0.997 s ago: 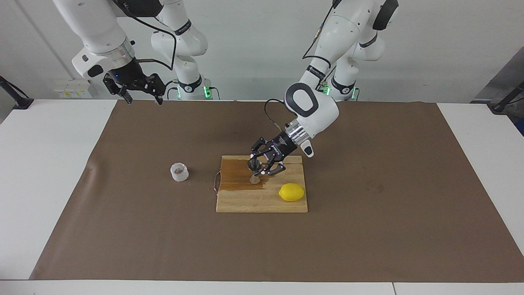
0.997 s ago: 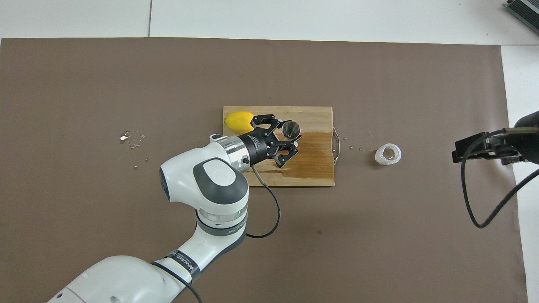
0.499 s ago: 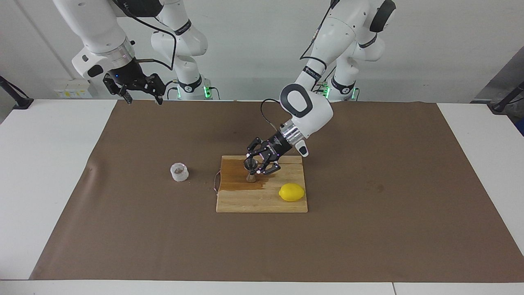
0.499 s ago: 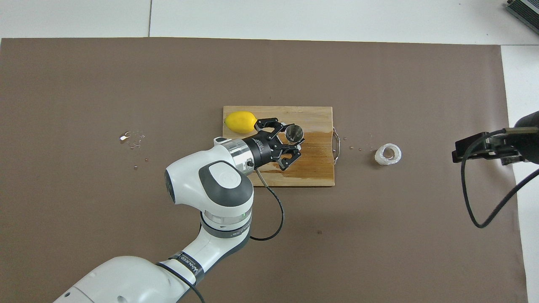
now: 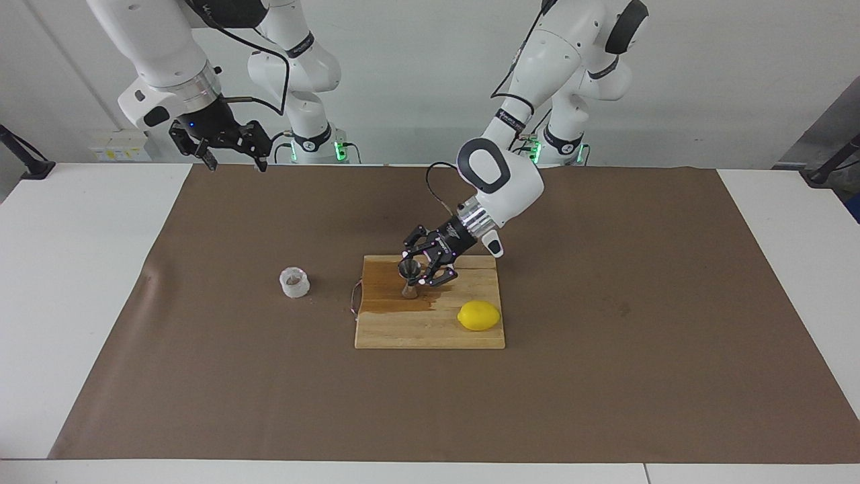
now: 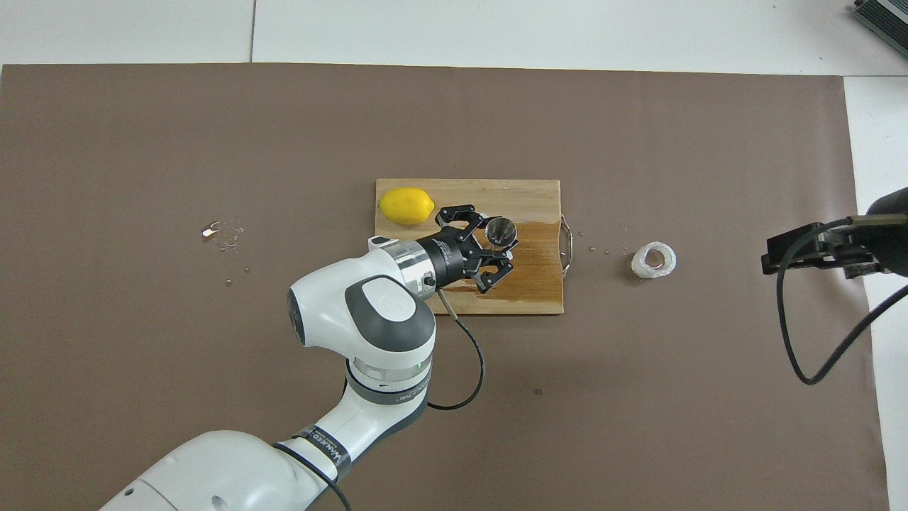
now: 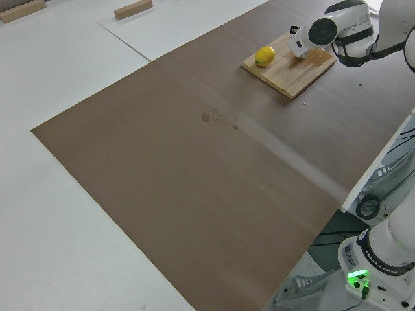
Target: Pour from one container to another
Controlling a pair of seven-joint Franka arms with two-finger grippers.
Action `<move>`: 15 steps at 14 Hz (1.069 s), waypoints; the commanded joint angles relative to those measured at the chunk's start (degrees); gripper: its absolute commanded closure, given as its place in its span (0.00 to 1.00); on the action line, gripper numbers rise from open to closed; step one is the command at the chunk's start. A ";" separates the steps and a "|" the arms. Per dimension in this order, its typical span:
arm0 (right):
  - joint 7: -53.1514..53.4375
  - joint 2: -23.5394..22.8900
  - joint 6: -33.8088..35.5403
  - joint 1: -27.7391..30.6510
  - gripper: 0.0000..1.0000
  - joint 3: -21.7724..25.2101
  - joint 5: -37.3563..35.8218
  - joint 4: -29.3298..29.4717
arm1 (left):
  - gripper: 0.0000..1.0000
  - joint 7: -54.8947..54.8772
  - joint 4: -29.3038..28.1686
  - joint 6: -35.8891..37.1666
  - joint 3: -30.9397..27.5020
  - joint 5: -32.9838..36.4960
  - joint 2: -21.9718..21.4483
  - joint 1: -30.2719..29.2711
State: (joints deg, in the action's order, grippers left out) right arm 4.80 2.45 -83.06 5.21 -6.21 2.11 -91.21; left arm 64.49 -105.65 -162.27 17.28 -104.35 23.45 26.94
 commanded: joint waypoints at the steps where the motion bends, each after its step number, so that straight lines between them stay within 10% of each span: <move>1: -1.10 0.45 0.53 0.67 0.00 -0.12 1.40 -0.20 | 0.48 -1.11 1.32 -1.47 -0.32 -0.86 0.99 1.45; 5: -1.10 0.45 0.53 0.67 0.00 -0.12 1.40 -0.11 | 0.35 -1.56 1.23 -1.47 -0.32 -0.77 0.99 1.45; 8: -1.10 0.45 0.61 0.67 0.00 -0.12 1.40 -0.20 | 0.00 -1.64 1.23 -1.38 -0.32 -0.68 0.99 1.45; 15: -4.87 2.90 3.08 0.67 0.00 -0.65 1.49 -0.11 | 0.00 -0.59 1.41 -0.07 -0.14 0.02 -2.07 -0.04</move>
State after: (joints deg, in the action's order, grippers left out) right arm 2.79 3.42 -80.95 4.68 -7.14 2.21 -91.18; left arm 63.78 -104.50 -162.35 17.17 -104.27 23.35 27.46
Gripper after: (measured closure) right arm 0.000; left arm 0.000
